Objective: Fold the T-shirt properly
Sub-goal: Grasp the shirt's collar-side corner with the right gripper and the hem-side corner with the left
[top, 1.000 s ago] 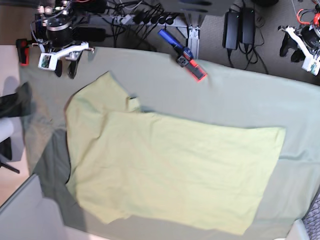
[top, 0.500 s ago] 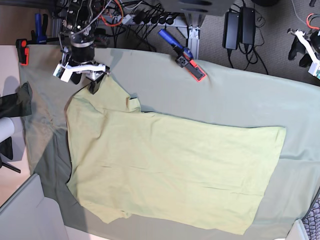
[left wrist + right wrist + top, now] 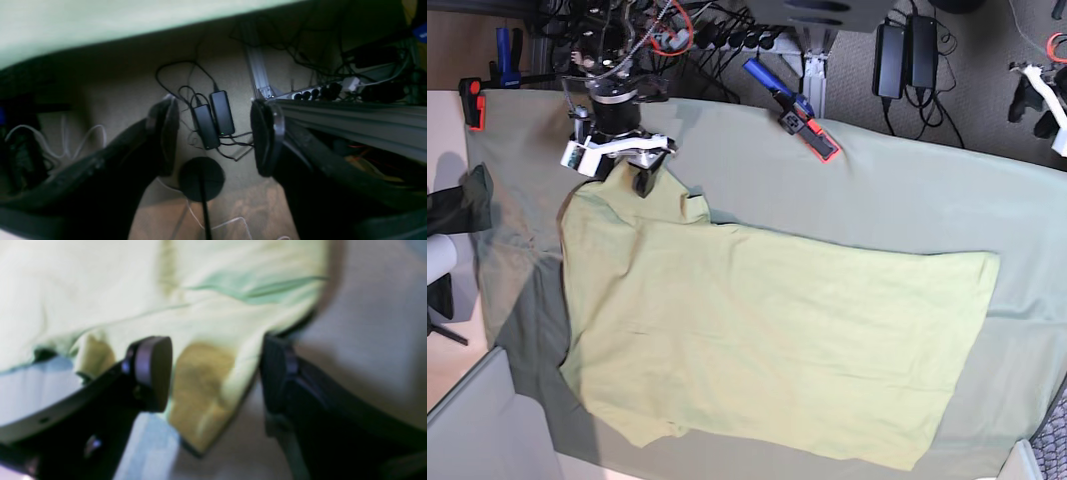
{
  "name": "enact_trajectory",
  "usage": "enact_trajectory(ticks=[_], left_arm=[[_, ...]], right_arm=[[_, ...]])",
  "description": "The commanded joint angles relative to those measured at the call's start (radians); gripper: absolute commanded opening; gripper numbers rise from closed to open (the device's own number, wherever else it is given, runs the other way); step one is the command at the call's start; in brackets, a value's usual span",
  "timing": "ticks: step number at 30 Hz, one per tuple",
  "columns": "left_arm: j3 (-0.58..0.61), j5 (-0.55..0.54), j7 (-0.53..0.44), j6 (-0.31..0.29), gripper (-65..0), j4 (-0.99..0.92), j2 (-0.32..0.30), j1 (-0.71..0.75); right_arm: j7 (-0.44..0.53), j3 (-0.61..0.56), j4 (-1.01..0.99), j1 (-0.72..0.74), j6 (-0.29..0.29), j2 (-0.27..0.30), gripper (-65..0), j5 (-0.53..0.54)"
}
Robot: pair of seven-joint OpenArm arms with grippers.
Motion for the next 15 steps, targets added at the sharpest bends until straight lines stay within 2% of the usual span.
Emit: enact_trajectory(ticks=[1, 4, 5, 9, 15], left_arm=[[-0.023, -0.018, -0.02, -0.01, -27.4, 0.014, -0.035, 0.002], [-0.045, -0.031, -0.037, -0.01, -27.4, 0.014, -0.085, 0.0], [-0.048, -0.03, -0.046, -0.01, -27.4, 0.014, -0.101, 0.0], [-0.049, -0.031, -0.053, -0.009, -27.4, 0.014, -0.143, -0.04], [-0.044, -0.062, -0.05, -0.007, -27.4, -0.022, -0.153, -0.194]], right_arm=[[-0.02, -0.01, 0.008, 0.003, 0.003, -0.001, -36.1, -0.016], [-0.017, -0.01, 0.008, 0.016, 0.003, 0.0, -61.2, -0.07], [-0.017, -0.01, 0.008, 0.02, 0.003, 0.0, -65.0, -0.088], [-0.018, -0.01, 0.008, 0.032, 0.004, -0.001, -65.0, -0.104], [-0.018, -0.01, 0.008, 0.035, 0.004, -0.001, -65.0, -0.104]])
